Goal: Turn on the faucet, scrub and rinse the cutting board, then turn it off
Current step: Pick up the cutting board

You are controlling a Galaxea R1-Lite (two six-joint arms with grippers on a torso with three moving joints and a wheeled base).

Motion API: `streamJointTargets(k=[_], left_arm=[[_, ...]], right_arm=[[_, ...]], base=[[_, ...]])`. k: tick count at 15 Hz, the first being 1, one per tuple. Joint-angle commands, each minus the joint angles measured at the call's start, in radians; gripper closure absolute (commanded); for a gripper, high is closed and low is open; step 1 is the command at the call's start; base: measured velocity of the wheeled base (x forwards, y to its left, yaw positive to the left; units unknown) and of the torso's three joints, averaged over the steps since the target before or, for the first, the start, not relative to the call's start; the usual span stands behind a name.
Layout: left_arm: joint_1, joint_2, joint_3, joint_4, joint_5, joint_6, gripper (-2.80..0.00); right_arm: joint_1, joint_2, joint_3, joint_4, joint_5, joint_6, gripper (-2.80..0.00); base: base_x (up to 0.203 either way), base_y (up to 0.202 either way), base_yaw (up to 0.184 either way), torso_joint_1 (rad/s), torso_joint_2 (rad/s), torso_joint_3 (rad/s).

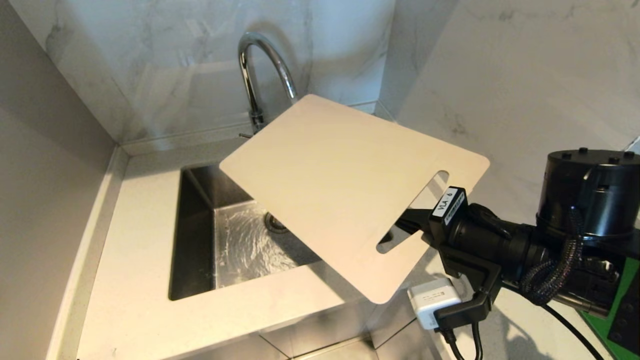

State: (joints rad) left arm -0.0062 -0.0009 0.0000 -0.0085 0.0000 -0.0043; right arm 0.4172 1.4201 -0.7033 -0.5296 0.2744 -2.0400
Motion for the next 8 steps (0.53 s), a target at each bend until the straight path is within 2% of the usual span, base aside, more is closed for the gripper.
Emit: streamJointTargets(k=[1, 2, 4, 8], left_arm=[[0.000, 0.001, 0.002, -0.001, 0.000, 0.000, 0.00], [0.000, 0.001, 0.002, -0.001, 0.000, 0.000, 0.00], [0.000, 0.001, 0.002, -0.001, 0.000, 0.000, 0.00], [0.000, 0.001, 0.002, -0.001, 0.000, 0.000, 0.00]], right_arm=[[-0.024, 0.028, -0.008, 0.040, 0.045, -0.055, 0.00], [-0.024, 0.032, -0.007, 0.081, 0.067, -0.063, 0.00], [-0.025, 0.061, -0.019, 0.155, 0.160, -0.070, 0.00], [-0.025, 0.106, -0.046, 0.234, 0.251, -0.119, 0.00]], base=[[0.000, 0.000, 0.000, 0.000, 0.00, 0.000], [0.000, 0.000, 0.000, 0.000, 0.00, 0.000], [0.000, 0.000, 0.000, 0.000, 0.00, 0.000], [0.000, 0.000, 0.000, 0.000, 0.00, 0.000]])
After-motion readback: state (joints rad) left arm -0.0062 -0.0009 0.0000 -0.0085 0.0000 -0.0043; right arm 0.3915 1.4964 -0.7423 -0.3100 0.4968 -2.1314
